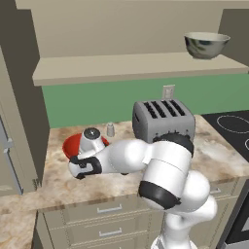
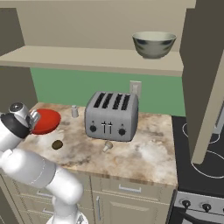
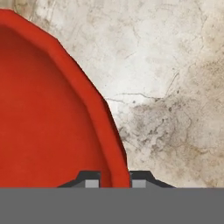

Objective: Pick both bowls and place them on the counter. Then place the mushroom in one bowl and place the kiwi in the other bowl.

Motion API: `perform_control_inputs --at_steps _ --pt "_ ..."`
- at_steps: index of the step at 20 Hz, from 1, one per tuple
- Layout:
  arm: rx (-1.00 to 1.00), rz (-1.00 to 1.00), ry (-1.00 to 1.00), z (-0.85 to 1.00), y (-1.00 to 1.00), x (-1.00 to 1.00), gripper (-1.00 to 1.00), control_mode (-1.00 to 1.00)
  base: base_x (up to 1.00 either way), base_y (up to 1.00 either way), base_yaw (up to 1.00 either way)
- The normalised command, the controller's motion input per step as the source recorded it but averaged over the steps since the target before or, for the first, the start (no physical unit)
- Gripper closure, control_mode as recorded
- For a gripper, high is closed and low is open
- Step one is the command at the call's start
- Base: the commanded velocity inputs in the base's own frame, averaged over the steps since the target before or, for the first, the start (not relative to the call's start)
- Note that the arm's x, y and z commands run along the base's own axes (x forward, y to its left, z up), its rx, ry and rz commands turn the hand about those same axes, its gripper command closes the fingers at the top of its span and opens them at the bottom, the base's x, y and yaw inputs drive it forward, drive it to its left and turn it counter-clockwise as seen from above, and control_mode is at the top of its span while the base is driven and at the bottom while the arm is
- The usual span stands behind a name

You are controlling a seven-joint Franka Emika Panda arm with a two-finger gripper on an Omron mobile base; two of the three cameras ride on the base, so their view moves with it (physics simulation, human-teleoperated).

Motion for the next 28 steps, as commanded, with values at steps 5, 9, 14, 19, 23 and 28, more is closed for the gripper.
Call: perform_control_inputs --at_steps 5,9,14,19,23,28 --pt "0.00 0.00 0.00 -0.02 0.05 0.21 1.00 -1.00 0.00 0.00 0.00" --pt "0.00 0.00 0.00 -0.01 0.04 0.09 -1.00 -1.00 0.00 0.00 0.00" --pt "0.00 0.00 0.00 0.00 0.01 0.01 -1.00 -1.00 0.00 0.00 0.00" --pt "0.00 0.00 -0.03 0.04 0.00 -0.12 -1.00 -1.00 0.00 0.00 0.00" --pt "0.00 0.00 -0.02 0.19 -0.01 -0.29 -1.00 -1.00 0.00 0.00 0.00" --pt "0.00 0.00 0.00 0.34 -0.06 -0.35 -1.00 -1.00 0.00 0.00 0.00"
